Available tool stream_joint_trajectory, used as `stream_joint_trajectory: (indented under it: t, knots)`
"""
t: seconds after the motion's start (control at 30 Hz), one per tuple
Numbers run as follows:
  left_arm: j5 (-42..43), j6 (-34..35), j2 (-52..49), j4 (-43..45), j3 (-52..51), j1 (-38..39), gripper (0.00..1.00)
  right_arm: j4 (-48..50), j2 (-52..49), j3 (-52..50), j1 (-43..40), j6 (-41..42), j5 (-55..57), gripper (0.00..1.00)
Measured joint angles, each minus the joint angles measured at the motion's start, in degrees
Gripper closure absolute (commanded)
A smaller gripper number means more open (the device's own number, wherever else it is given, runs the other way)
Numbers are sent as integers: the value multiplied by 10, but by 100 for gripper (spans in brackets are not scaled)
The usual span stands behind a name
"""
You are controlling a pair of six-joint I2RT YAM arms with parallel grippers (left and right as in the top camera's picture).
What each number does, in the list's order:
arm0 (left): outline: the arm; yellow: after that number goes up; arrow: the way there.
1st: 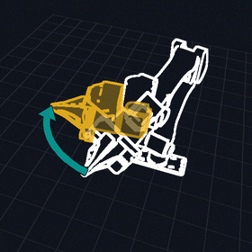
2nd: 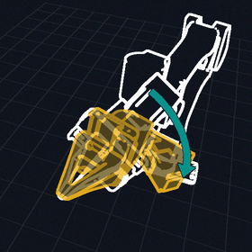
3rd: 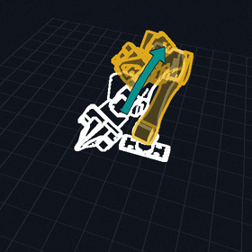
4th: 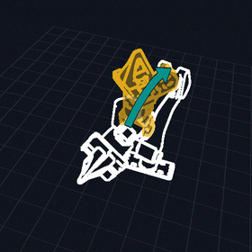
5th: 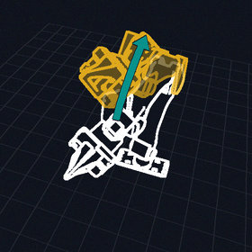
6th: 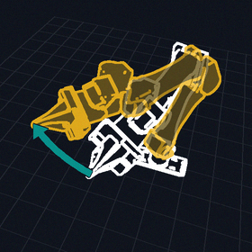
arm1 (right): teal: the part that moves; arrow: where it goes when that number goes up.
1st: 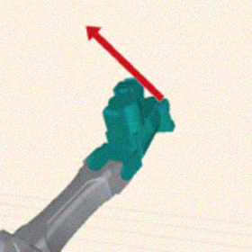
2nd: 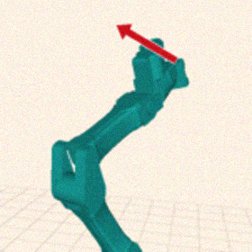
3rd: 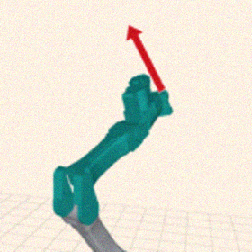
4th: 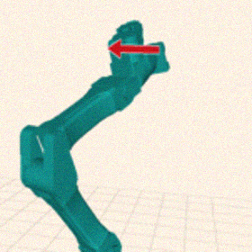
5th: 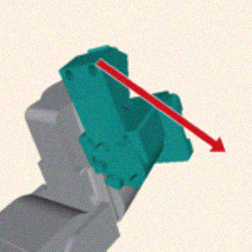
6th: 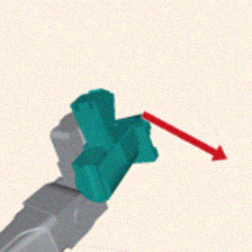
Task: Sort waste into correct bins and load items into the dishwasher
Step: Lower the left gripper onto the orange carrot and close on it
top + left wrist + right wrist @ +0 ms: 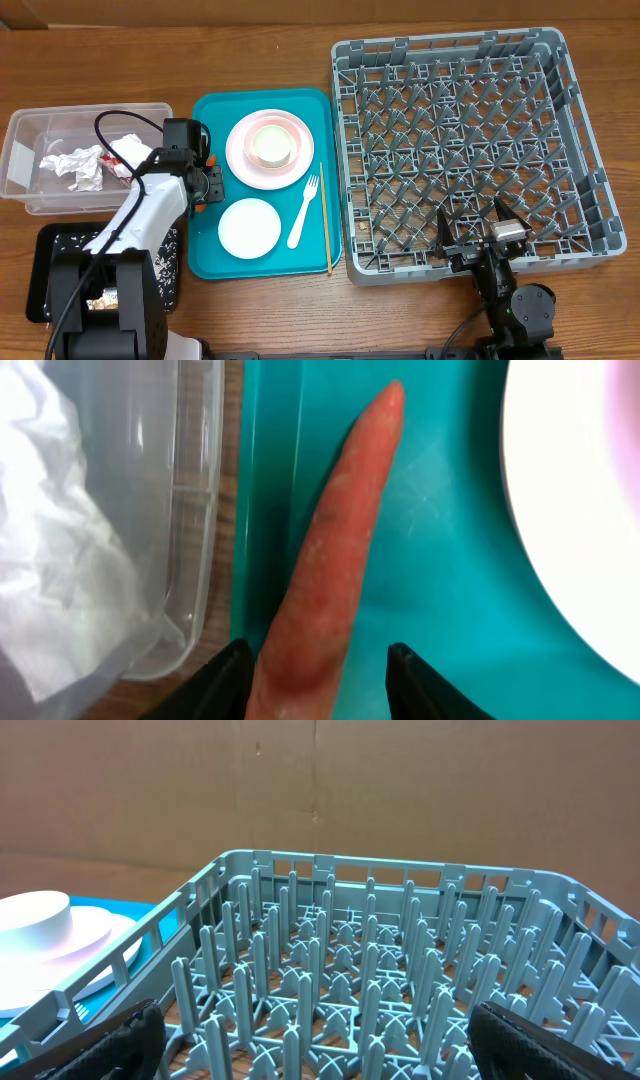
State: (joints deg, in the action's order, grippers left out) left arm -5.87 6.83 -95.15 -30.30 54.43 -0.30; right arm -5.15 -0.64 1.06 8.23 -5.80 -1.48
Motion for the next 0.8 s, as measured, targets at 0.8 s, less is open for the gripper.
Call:
stream_joint_trajectory:
  t: [0.8]
  knots:
    - [18, 0, -24, 47, -23, 0, 59, 0, 0, 0, 0, 0, 0, 0]
